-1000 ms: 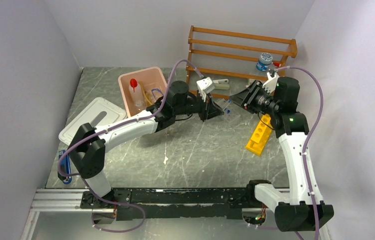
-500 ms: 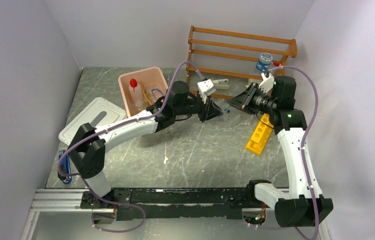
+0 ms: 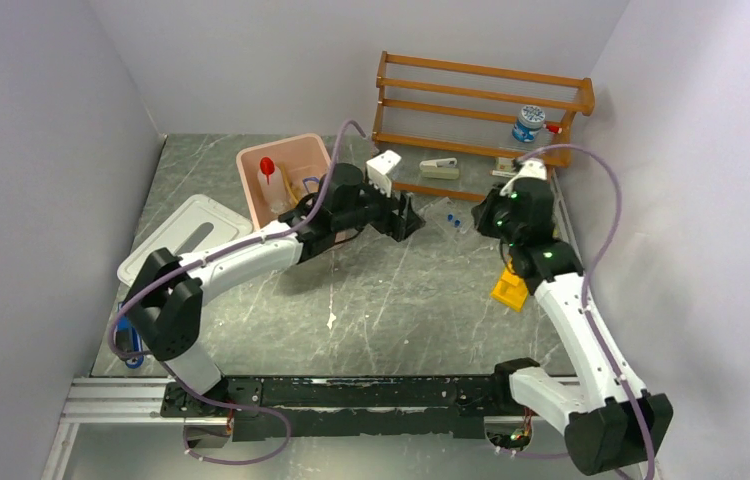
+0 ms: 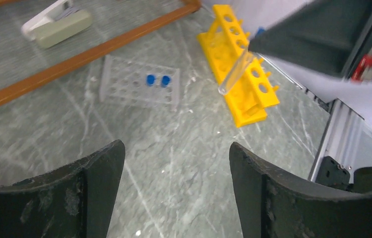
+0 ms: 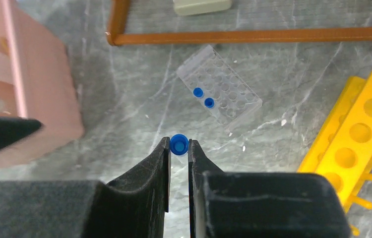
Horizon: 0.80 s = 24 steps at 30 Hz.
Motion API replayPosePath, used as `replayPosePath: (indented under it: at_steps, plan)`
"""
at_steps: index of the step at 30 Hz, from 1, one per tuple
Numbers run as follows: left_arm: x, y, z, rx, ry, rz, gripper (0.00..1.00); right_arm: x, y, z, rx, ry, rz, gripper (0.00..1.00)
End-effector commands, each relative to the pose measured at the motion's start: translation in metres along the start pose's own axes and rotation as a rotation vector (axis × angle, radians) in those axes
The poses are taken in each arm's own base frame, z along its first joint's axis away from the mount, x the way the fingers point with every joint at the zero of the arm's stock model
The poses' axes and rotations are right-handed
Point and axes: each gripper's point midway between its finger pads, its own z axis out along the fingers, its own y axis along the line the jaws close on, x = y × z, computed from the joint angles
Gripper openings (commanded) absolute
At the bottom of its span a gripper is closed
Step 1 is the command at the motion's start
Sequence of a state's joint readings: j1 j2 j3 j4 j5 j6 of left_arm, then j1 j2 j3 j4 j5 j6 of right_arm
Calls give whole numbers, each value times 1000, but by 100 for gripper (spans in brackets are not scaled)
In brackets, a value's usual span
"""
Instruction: Organize the chemistry lab equipment
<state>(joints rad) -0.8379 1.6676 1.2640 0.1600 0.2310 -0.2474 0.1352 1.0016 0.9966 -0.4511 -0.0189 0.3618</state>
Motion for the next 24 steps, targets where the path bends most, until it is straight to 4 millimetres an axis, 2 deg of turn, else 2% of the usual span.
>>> replayPosePath:
  at_steps: [1,5,9,17,24]
  plan:
    - [-14,25,-23,-86,-37,-73,80,-1,-8,21,164,-155,-193,7]
    - [-21,38,-34,-117,-42,-92,79,28,-12,45,188,-159,-238,6]
    - [-33,48,-43,-131,-71,-112,78,47,-19,64,200,-153,-263,6]
    - [-42,58,-44,-128,-82,-129,77,61,-21,89,200,-165,-274,6]
    - [-46,63,-43,-112,-94,-149,77,74,-24,98,190,-155,-268,7]
